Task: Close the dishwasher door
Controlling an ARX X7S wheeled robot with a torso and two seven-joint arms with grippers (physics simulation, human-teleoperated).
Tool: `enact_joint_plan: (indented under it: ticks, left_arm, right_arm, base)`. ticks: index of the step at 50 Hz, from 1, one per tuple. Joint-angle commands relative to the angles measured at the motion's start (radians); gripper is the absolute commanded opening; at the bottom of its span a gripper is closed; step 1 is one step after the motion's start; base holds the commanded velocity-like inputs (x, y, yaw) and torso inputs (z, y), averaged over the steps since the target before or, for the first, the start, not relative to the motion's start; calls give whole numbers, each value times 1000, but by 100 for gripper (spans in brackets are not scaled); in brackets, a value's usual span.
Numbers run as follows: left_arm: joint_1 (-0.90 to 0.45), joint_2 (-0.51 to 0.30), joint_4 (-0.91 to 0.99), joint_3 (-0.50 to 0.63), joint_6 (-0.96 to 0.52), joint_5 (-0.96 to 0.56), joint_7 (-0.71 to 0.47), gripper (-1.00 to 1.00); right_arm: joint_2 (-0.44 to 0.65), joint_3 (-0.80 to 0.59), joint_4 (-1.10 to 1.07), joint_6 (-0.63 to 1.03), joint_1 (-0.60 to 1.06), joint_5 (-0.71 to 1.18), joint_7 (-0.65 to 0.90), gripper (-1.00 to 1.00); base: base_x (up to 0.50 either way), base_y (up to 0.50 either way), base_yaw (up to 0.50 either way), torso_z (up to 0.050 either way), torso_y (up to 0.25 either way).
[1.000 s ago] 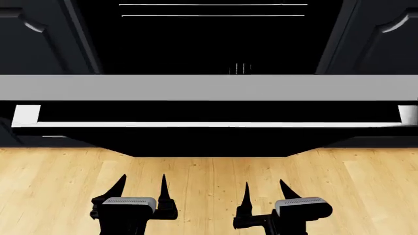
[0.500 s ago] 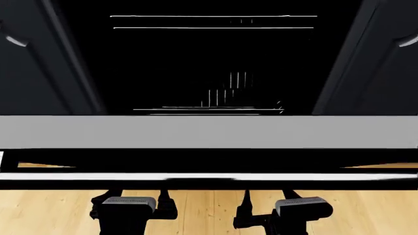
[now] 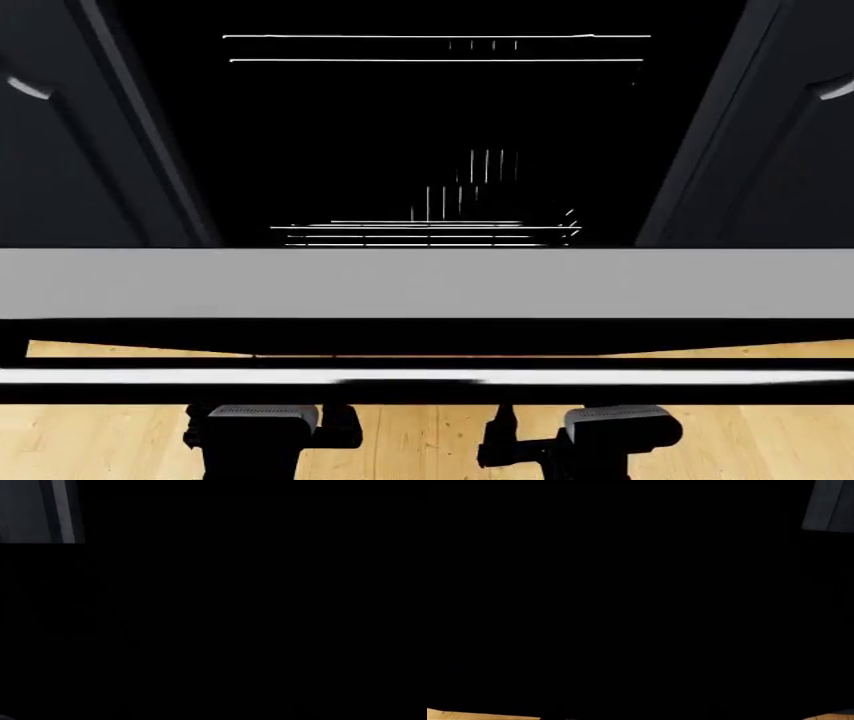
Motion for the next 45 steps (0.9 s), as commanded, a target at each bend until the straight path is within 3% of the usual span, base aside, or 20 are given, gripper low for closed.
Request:
enact_joint_plan:
  ticks: [1,30,45]
  left_arm:
    - [-4,-1,-3,0,-6,-7,-6,100]
    - [-86,-41,70,-16,-120,26,-81,100]
    - [-192,-80,110,-5,-202,57,-76,100]
  right_arm:
    - [1,-3,-1,5,1,6,4,100]
    - [27,0,-69,99,63,1,44,100]
    - [47,12,-110,134,137,-39,79,100]
  base:
    - [0,0,0,0,0]
    - [0,0,0,0,0]
    - [0,0,0,0,0]
